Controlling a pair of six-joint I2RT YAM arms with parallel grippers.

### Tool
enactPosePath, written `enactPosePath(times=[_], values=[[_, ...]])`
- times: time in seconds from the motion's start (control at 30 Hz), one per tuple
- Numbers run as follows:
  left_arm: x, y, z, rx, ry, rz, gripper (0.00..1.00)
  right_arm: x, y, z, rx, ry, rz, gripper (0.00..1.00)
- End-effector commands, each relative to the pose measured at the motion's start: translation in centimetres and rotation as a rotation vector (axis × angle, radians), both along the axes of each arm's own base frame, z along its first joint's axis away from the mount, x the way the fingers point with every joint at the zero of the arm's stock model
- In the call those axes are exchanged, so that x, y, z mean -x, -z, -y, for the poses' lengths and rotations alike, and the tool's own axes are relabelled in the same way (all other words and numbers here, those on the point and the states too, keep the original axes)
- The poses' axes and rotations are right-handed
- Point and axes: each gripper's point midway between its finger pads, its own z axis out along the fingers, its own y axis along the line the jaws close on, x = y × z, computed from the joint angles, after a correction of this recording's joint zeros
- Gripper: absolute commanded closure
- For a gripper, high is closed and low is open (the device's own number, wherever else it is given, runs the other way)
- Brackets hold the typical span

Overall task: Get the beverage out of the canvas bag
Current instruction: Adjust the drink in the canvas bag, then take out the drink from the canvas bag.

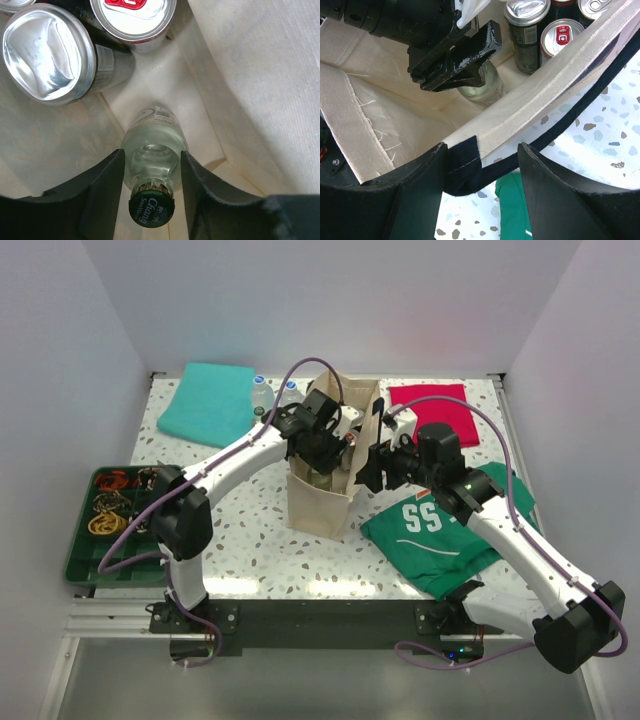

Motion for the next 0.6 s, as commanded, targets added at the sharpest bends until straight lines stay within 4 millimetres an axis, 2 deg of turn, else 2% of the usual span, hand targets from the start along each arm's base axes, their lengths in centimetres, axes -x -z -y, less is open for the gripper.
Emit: enactPosePath(times=[0.0,0.1,0.17,0.33,0.47,0.57], values=[[1.06,-1.29,-0.63,0.008,-0.025,0.001,0.55,-0.35,-0.93,-0.46,-0.018,-0.012,0.034,0.38],[1.26,-1.18,-0.56,0.010,-0.022,-0.006,0.57,-0.43,-0.93,-0.47,-0.018,-0.011,0.034,0.38],[1.44,-1.09,-0.56,0.006,-0.017,-0.013,0.62,-0.44,-0.95,-0.51,-0.019,-0.013,0.033,0.38],[1.64,-1.32,-0.55,0.008,-0.020,-0.010,0.78,-0.49,-0.95,-0.53,-0.016,-0.014,0.034,0.38],[1.90,-1.36,-0.71,-0.002,-0.019,-0.014,0.97,-0.45,-0.99,-0.50,-0.017,-0.014,0.035,0.38],[1.88,-1.70,-0.67,0.003,-0.019,-0.004,1.00,-0.44,-1.00,-0.56,-0.018,-0.015,0.034,0.38]])
